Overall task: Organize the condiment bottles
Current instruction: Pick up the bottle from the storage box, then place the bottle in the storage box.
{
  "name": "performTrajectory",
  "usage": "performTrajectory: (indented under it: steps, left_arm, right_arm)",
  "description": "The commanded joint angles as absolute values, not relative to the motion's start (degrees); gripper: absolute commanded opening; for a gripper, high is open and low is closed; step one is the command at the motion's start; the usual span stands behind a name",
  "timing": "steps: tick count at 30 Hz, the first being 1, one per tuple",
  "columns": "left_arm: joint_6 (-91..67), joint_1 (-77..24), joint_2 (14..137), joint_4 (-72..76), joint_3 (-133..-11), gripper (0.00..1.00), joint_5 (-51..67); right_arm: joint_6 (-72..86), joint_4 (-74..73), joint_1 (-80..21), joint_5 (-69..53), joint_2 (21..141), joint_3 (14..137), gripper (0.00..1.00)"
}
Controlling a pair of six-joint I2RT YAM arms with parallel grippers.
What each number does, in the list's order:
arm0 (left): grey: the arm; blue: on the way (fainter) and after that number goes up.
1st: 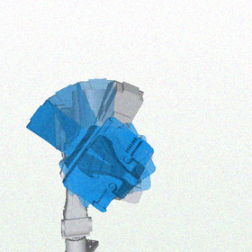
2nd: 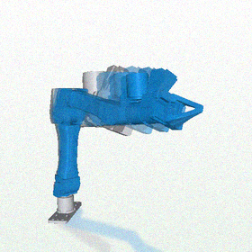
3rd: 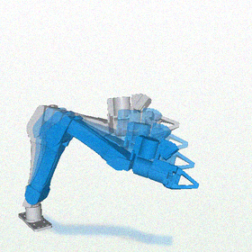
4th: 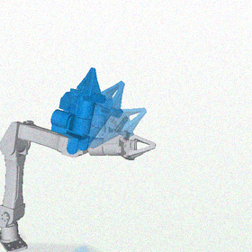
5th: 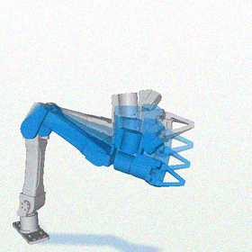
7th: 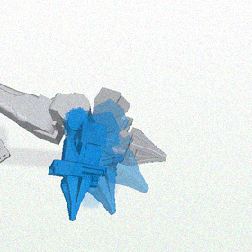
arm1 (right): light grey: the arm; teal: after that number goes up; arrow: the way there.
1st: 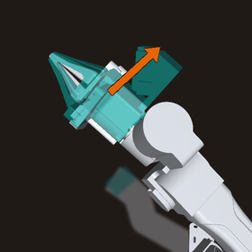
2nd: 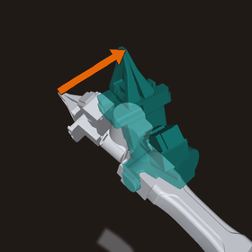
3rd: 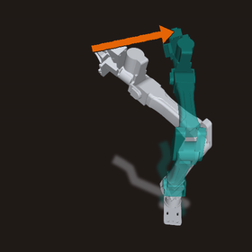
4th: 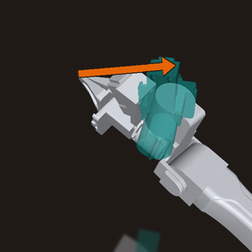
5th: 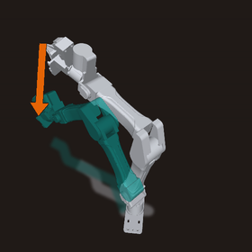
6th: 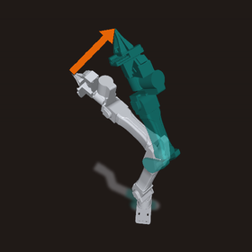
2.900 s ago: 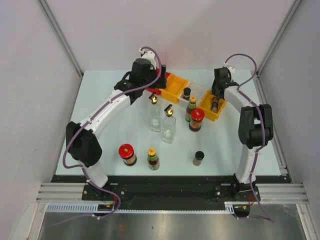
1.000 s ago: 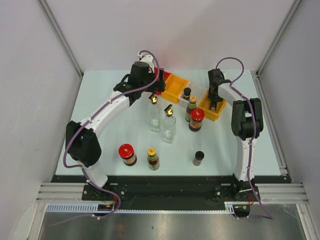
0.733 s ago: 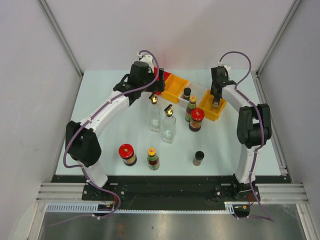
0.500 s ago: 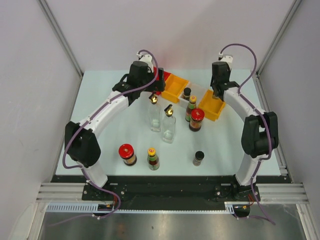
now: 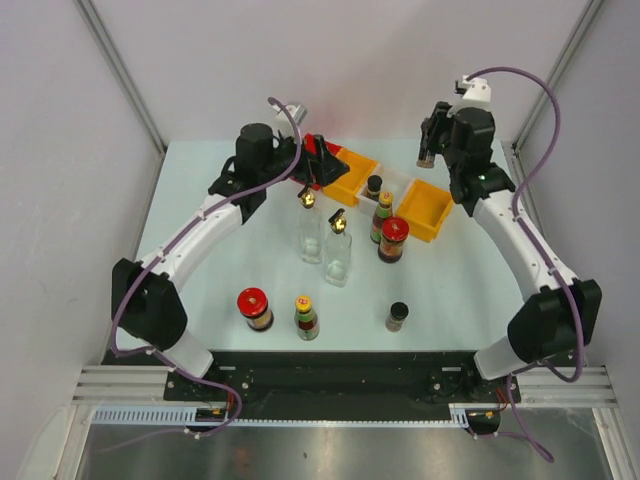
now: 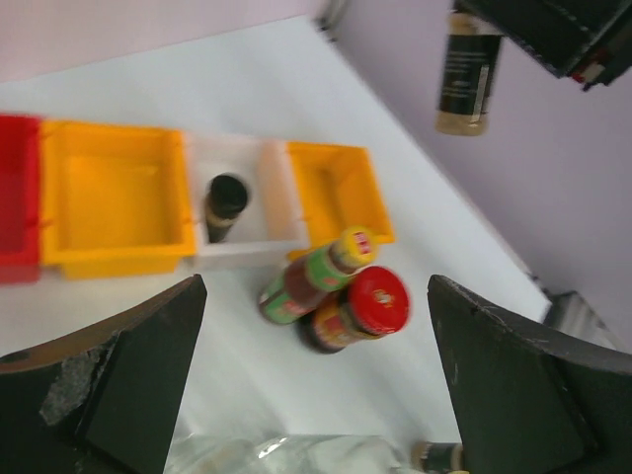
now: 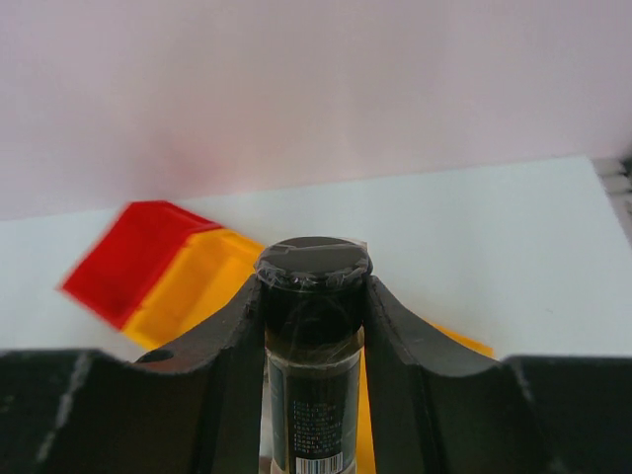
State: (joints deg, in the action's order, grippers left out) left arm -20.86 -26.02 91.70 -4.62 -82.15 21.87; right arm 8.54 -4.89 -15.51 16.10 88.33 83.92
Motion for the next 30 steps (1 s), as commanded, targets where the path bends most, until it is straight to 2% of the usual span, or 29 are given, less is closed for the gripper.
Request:
performTrajectory:
  steps: [1, 10, 19, 30]
  left_arm:
    - [-24.87, -25.93, 88.33, 10.09, -80.95, 1.0, 38.48]
    - [-24.96, -26.98, 85.87, 17.84, -80.33, 0.98, 45.87]
    - [-24.78, -29.88, 85.87, 19.07, -80.51, 0.93, 51.32]
    - [-29.18, -30.59, 86.66, 24.69, -80.59, 0.91, 49.66]
  right_arm:
    - [13.61, -4.39, -14.5, -2.78, 81.92, 84.46, 0.0]
    - [25.91, -0.62, -15.11, -23.8, 78.57, 84.37, 0.0]
    - [33.13, 8.52, -18.89, -29.7, 79.8, 84.2, 0.0]
    - [38.23, 12.83, -21.88, -33.13, 80.68, 83.85, 0.0]
